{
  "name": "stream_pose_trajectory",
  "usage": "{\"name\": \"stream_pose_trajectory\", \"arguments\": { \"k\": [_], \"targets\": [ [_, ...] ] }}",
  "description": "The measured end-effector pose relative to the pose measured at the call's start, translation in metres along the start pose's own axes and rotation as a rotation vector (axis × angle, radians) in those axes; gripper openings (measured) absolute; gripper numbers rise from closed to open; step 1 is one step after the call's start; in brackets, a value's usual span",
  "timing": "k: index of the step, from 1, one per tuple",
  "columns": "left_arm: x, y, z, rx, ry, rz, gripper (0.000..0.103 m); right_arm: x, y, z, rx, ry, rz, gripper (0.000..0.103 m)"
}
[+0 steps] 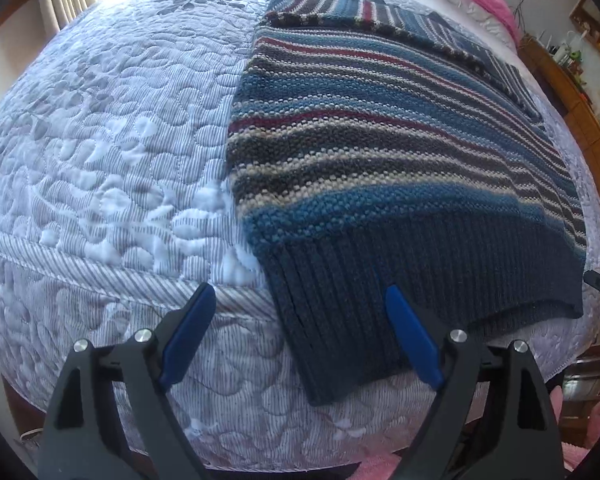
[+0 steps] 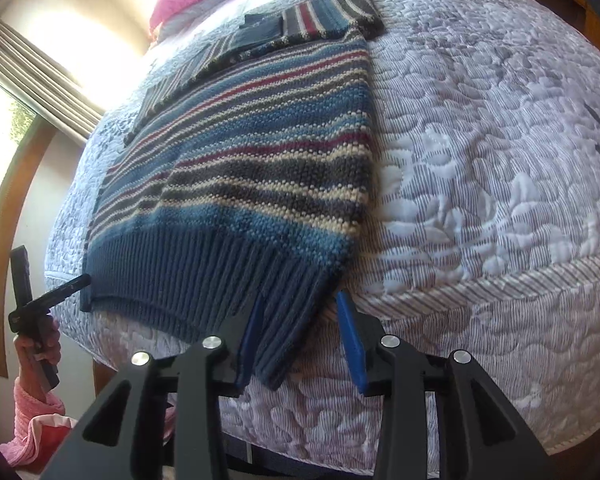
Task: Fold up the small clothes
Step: 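Grasp the ribbed hem with the left tool while the right tool grasps it too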
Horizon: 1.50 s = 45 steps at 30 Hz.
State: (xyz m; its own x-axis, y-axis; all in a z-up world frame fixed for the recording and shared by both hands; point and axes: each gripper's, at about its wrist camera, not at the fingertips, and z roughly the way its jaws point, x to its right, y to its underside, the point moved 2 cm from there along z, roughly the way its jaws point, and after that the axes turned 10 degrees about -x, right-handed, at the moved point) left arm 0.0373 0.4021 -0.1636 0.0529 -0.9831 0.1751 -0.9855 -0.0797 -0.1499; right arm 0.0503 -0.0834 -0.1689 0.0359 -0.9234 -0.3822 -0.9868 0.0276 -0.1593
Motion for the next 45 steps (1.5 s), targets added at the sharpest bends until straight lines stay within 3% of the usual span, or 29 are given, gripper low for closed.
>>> {"name": "stream_pose_trajectory", "arguments": {
  "k": [5, 9, 15, 24, 27, 29, 33, 35, 36, 38, 42, 45],
  "targets": [
    [0.0, 0.012, 0.002, -0.024, 0.06, -0.016, 0.088, 0.003, 0.013, 0.009, -0.028, -0.054, 0.031, 0.04],
    [0.002, 0.017, 0.003, -0.026, 0.065, -0.019, 0.088, 0.003, 0.017, 0.022, -0.057, -0.094, 0.043, 0.04],
    [-0.008, 0.023, -0.001, -0.024, 0.113, -0.077, 0.088, -0.004, 0.015, 0.029, -0.049, -0.136, 0.05, 0.041],
    [-0.012, 0.028, -0.002, -0.032, 0.173, -0.134, 0.087, -0.009, 0.005, 0.037, -0.046, -0.153, 0.045, 0.041],
    [-0.006, 0.026, -0.003, -0.049, 0.232, -0.131, 0.073, -0.009, 0.006, 0.034, -0.028, -0.187, 0.036, 0.041],
    [-0.003, 0.027, -0.002, -0.061, 0.28, -0.127, 0.072, -0.008, 0.008, 0.033, -0.027, -0.214, 0.028, 0.041],
    [0.002, 0.025, 0.005, -0.066, 0.263, -0.137, 0.07, -0.004, 0.005, 0.038, -0.038, -0.226, 0.046, 0.041],
    [0.003, 0.025, 0.003, -0.059, 0.244, -0.153, 0.044, -0.003, 0.004, 0.037, -0.037, -0.22, 0.038, 0.04],
    [0.004, 0.024, 0.002, -0.06, 0.253, -0.155, 0.037, -0.004, 0.004, 0.036, -0.035, -0.212, 0.027, 0.039],
    [0.004, 0.023, 0.001, -0.062, 0.287, -0.169, 0.02, -0.009, 0.004, 0.034, -0.028, -0.222, 0.006, 0.026],
    [0.002, 0.024, -0.002, -0.051, 0.286, -0.176, 0.014, -0.013, 0.003, 0.034, -0.033, -0.223, 0.001, 0.012],
    [-0.001, 0.027, -0.006, -0.033, 0.292, -0.185, 0.01, -0.009, 0.005, 0.031, -0.034, -0.245, 0.014, 0.01]
  ]
}}
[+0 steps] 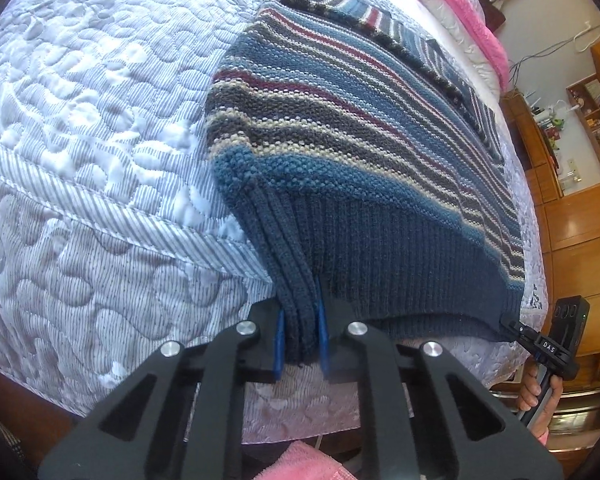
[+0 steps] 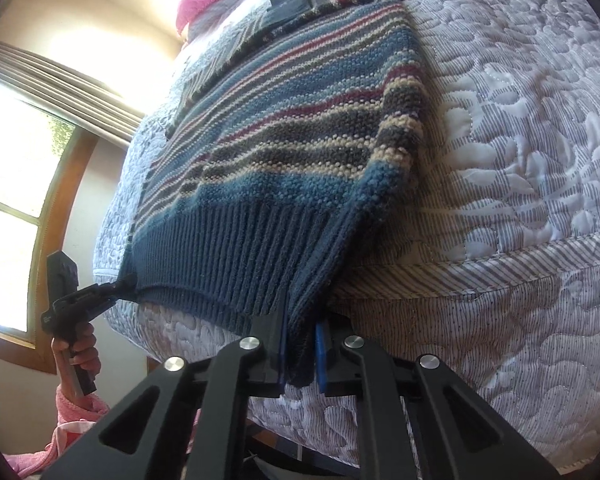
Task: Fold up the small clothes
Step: 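Grasp the ribbed hem with the left tool while the right tool grasps it too, then lift the ribbed hem with both tools and fold it toward the collar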
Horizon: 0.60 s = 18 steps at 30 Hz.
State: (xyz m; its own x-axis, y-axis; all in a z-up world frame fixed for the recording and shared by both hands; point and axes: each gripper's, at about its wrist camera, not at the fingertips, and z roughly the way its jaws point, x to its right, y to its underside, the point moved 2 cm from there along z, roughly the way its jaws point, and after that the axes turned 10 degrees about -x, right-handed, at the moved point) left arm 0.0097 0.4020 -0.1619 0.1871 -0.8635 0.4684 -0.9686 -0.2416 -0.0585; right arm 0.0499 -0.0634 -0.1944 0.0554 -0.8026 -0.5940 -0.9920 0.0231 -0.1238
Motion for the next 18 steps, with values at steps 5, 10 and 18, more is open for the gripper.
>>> {"name": "stream_pose_trajectory", "arguments": {
  "k": [5, 10, 18],
  "targets": [
    [0.001, 0.004, -0.021, 0.045, 0.024, 0.037, 0.009, 0.004, 0.004, -0.017, 0.022, -0.095, 0.016, 0.009],
    [0.018, -0.007, -0.043, 0.107, 0.023, 0.094, 0.009, -0.006, -0.007, -0.035, 0.037, -0.172, 0.008, 0.009],
    [0.045, -0.067, -0.075, 0.231, 0.031, 0.116, 0.009, -0.027, -0.066, -0.079, 0.116, -0.216, -0.01, 0.009]
  ]
}}
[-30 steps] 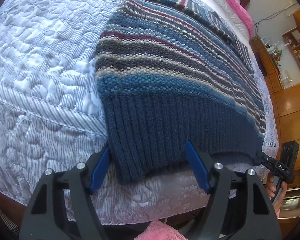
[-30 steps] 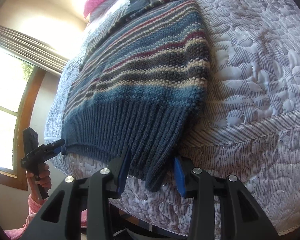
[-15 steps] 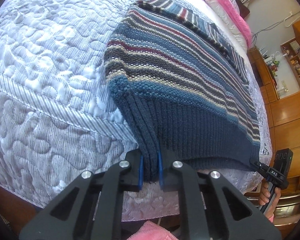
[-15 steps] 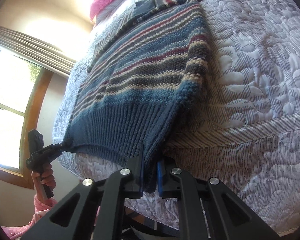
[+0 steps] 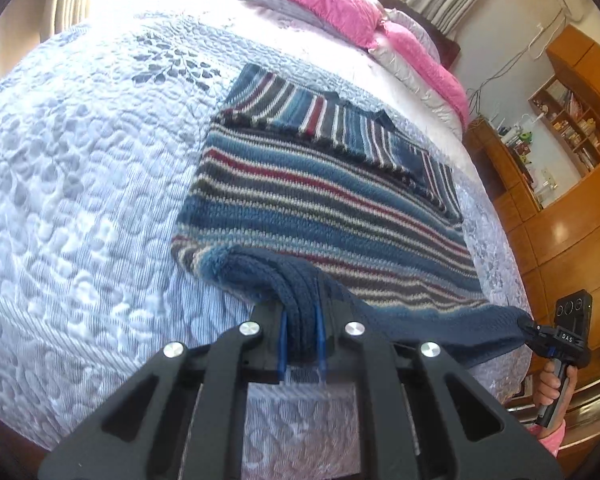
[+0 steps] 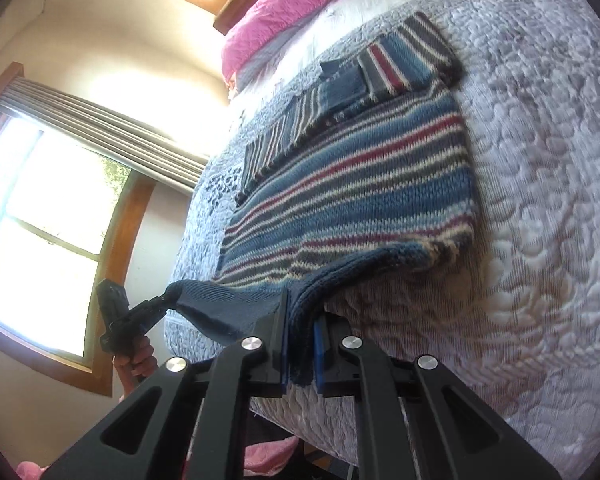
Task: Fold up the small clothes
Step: 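Lift the ribbed hem with both tools and fold it toward the collar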
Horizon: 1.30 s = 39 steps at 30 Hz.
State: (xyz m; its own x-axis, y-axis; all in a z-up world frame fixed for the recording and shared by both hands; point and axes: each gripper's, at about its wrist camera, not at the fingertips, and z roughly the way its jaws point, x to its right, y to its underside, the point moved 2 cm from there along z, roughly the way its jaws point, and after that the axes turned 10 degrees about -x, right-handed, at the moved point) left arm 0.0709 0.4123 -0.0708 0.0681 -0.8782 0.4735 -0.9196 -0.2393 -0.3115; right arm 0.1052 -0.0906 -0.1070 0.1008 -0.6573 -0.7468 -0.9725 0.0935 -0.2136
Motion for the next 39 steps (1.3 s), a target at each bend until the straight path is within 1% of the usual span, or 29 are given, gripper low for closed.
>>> {"name": "stream_pose_trajectory", "arguments": {
  "k": [3, 5, 9, 13, 17, 19, 21, 22, 23, 24, 25, 26, 27, 28, 29, 31, 34, 37, 39],
  "targets": [
    [-0.002, -0.031, 0.01, 0.014, 0.011, -0.028, 0.009, 0.004, -0.034, 0.001, 0.0, -0.005, 0.035, 0.009],
    [-0.003, -0.05, 0.021, 0.007, 0.009, -0.039, 0.009, 0.011, -0.057, 0.008, -0.013, 0.001, 0.062, 0.009],
    [-0.012, -0.082, 0.056, -0.025, -0.007, -0.071, 0.009, 0.03, -0.096, 0.025, -0.037, -0.015, 0.133, 0.009],
    [-0.024, -0.105, 0.094, -0.074, -0.018, -0.103, 0.009, 0.051, -0.126, 0.048, -0.073, 0.009, 0.181, 0.009],
    [-0.034, -0.118, 0.132, -0.129, -0.034, -0.128, 0.01, 0.079, -0.148, 0.073, -0.11, 0.037, 0.246, 0.01],
    [-0.038, -0.122, 0.143, -0.139, -0.035, -0.136, 0.013, 0.092, -0.154, 0.083, -0.129, 0.042, 0.266, 0.012],
    [-0.04, -0.125, 0.144, -0.148, -0.019, -0.149, 0.014, 0.1, -0.154, 0.086, -0.136, 0.003, 0.286, 0.016],
    [-0.041, -0.127, 0.141, -0.158, 0.003, -0.16, 0.015, 0.102, -0.154, 0.083, -0.133, -0.019, 0.289, 0.017],
    [-0.043, -0.128, 0.136, -0.165, 0.032, -0.171, 0.022, 0.102, -0.153, 0.078, -0.125, -0.039, 0.285, 0.021],
    [-0.045, -0.129, 0.128, -0.163, 0.058, -0.183, 0.026, 0.102, -0.152, 0.071, -0.113, -0.06, 0.28, 0.033],
    [-0.047, -0.13, 0.118, -0.143, 0.068, -0.192, 0.039, 0.101, -0.15, 0.061, -0.092, -0.063, 0.273, 0.044],
    [-0.05, -0.131, 0.103, -0.098, 0.049, -0.194, 0.056, 0.099, -0.149, 0.049, -0.062, -0.037, 0.259, 0.065],
    [-0.051, -0.132, 0.09, -0.05, 0.019, -0.187, 0.06, 0.098, -0.149, 0.036, -0.031, 0.012, 0.239, 0.067],
    [-0.053, -0.134, 0.078, -0.016, -0.004, -0.176, 0.061, 0.095, -0.149, 0.026, -0.013, 0.052, 0.217, 0.066],
    [-0.054, -0.136, 0.068, 0.006, -0.015, -0.159, 0.061, 0.092, -0.148, 0.016, -0.004, 0.066, 0.194, 0.066],
    [-0.053, -0.141, 0.059, 0.019, -0.027, -0.116, 0.061, 0.081, -0.148, 0.007, -0.009, 0.074, 0.14, 0.066],
    [-0.046, -0.15, 0.071, -0.023, -0.053, -0.021, 0.063, 0.056, -0.151, 0.011, -0.045, 0.14, 0.025, 0.066],
    [-0.034, -0.154, 0.102, -0.097, -0.065, 0.067, 0.063, 0.032, -0.151, 0.029, -0.089, 0.23, -0.099, 0.066],
    [-0.027, -0.155, 0.124, -0.138, -0.081, 0.127, 0.063, 0.024, -0.153, 0.042, -0.115, 0.275, -0.152, 0.066]
  ]
}}
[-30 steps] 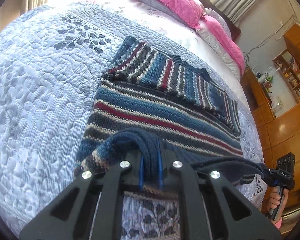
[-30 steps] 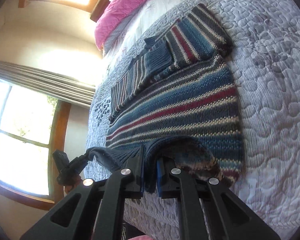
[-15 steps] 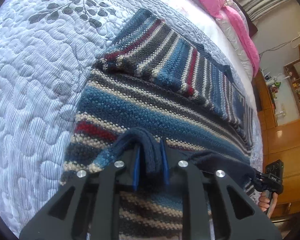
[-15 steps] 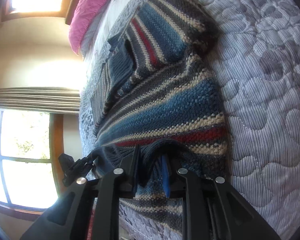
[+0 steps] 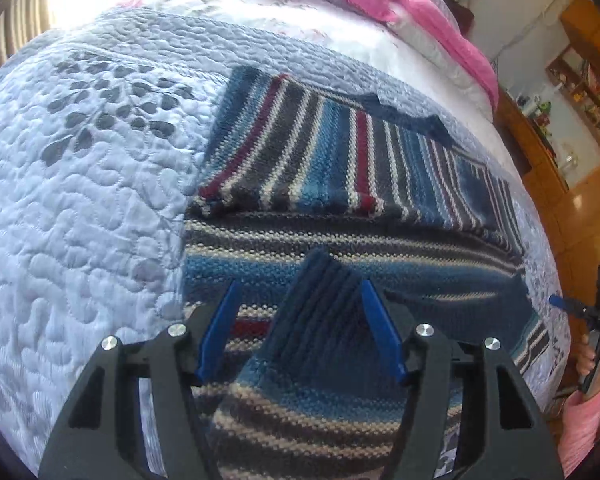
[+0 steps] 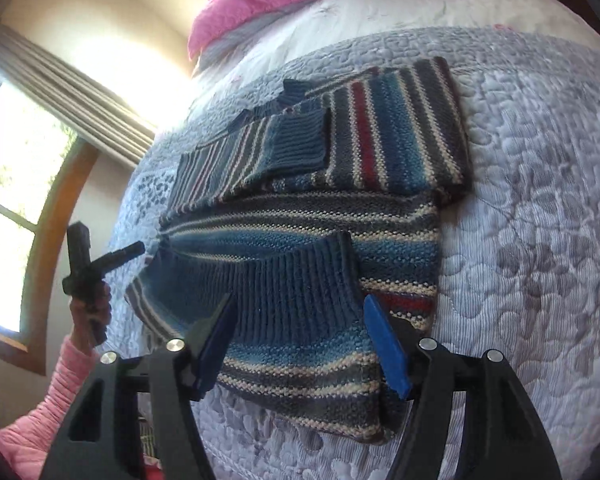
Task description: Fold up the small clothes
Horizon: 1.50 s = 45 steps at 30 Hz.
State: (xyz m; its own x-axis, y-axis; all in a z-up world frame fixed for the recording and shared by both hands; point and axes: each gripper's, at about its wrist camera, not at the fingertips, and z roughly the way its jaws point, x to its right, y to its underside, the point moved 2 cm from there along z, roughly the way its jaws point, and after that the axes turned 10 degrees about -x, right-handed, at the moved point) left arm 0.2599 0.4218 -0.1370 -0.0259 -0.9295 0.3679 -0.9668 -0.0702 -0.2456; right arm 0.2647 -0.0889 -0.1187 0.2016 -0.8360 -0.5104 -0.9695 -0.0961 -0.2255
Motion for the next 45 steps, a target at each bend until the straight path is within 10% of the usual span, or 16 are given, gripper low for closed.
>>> {"name": "stream_pose_trajectory", "arguments": {
  "k": [6, 12, 23, 29, 45],
  "targets": [
    [0.008, -0.009, 0.033, -0.069, 0.001, 0.099, 0.059, -0.011, -0.012, 0.022, -0.047, 0.051, -0.087, 0.069],
    [0.01, -0.002, 0.034, -0.082, 0.048, 0.139, 0.009, -0.008, -0.026, 0.041, -0.08, 0.093, -0.147, 0.075],
    [0.025, 0.01, 0.027, -0.049, 0.019, 0.182, 0.009, 0.009, -0.037, 0.08, -0.143, 0.162, -0.188, 0.078],
    [0.029, 0.009, 0.031, -0.046, -0.021, 0.175, 0.009, -0.013, -0.029, 0.077, -0.123, 0.247, -0.308, 0.013],
    [0.059, 0.007, -0.088, 0.237, 0.047, 0.163, 0.007, -0.056, -0.03, -0.031, 0.11, 0.095, -0.289, 0.009]
  ]
}}
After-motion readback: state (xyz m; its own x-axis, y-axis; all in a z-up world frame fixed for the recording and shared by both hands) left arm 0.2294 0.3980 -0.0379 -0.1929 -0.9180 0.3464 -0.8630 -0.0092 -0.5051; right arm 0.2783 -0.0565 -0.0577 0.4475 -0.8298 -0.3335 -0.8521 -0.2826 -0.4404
